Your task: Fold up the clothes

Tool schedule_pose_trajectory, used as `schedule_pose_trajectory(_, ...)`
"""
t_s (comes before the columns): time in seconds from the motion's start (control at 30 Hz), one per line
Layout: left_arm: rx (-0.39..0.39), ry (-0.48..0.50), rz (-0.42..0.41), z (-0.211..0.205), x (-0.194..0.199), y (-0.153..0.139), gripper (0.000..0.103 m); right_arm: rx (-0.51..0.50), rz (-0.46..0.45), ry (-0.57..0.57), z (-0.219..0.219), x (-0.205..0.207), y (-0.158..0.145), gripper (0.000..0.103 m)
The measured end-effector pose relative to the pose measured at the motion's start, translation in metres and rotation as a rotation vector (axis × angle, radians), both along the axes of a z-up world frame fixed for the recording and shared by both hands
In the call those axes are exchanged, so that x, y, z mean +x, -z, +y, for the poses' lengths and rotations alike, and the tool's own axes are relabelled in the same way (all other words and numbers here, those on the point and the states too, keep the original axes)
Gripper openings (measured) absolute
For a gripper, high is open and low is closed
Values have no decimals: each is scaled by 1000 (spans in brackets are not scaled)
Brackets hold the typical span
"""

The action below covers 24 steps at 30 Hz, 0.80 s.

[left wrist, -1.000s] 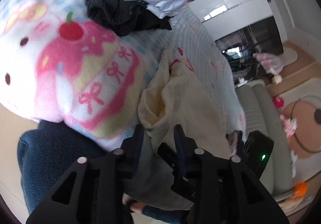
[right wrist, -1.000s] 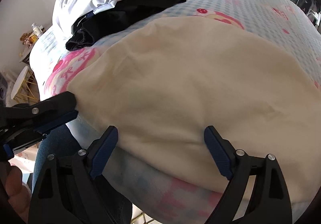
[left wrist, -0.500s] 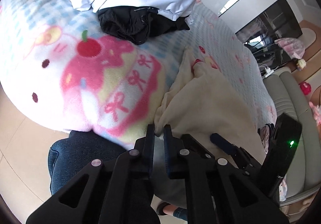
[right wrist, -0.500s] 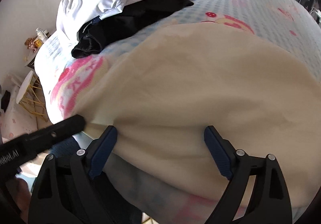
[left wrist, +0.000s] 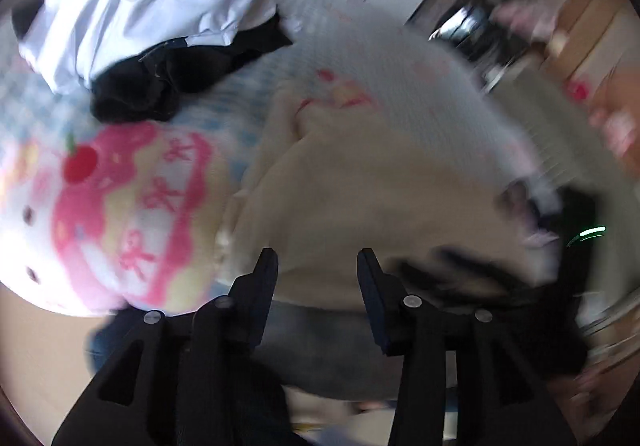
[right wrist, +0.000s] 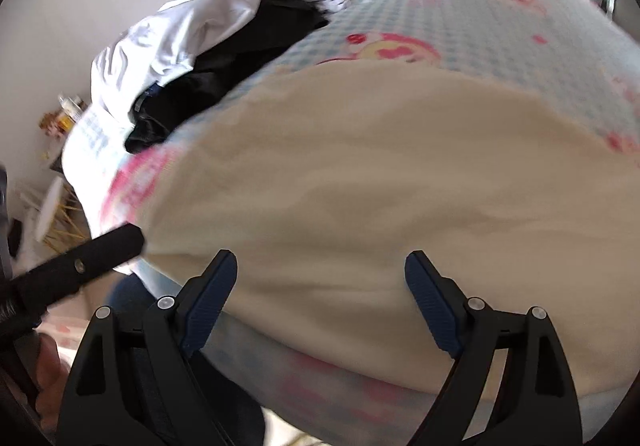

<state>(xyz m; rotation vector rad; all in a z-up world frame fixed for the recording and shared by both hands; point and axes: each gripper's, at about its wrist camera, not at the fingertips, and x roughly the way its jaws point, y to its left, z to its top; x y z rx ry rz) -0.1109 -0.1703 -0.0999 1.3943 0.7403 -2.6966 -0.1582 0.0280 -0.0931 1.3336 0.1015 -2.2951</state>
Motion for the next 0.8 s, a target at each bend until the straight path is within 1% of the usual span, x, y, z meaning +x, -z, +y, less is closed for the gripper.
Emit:
schedule_pose_trajectory(0.03,-37,-27,-51,-1,-4,4,29,19,20,20,13,2,-2,87)
schedule_pose_trajectory(0.07,-70,-47,-94,-1,-7,7,25,37,39,40,25,3,-4,87)
schedule_pose_trajectory(0.1,-66,-21,-82,9,-10,5,24,54,58,63,39,5,-7,87)
schedule_pose_trajectory(0.17,-59,31,-57,30,-14,1,26,75,72,137,73,10,-12,87)
schedule_pose_trajectory(0.23,-51,83,-32,51,-19,-3,37,84,53,198,102,10,-9,88)
schedule_pose_trajectory(0.27,-47,109,-20,61,-22,-5,39,81,41,222,116,11,-7,88)
schedule_pose_trajectory(0.3,-44,135,-7,71,-24,-7,41,65,29,222,125,13,-4,88)
schedule_pose_trajectory(0.37,-36,189,13,92,-29,-10,41,34,6,222,144,17,3,87)
schedule_pose_trajectory(0.4,-34,227,-28,107,-37,1,43,20,-1,221,152,20,6,82)
schedule_pose_trajectory(0.43,-81,258,-117,124,-44,15,43,17,12,220,160,24,3,80)
schedule_pose_trajectory(0.53,-201,278,-157,145,-46,14,42,92,49,260,184,32,-8,82)
schedule_pose_trajectory(0.57,-241,284,-170,152,-47,14,42,120,68,292,199,36,-10,84)
schedule_pose_trajectory(0.6,-274,291,-177,159,-48,13,42,143,84,323,213,40,-11,84)
schedule_pose_trajectory(0.67,-240,322,-98,179,-54,-2,42,110,72,412,248,43,-9,84)
schedule_pose_trajectory(0.73,-206,383,-29,212,-58,-13,42,24,53,544,294,50,-8,84)
schedule_pose_trajectory(0.8,-157,461,-1,253,-68,-14,42,-24,65,632,327,57,-11,83)
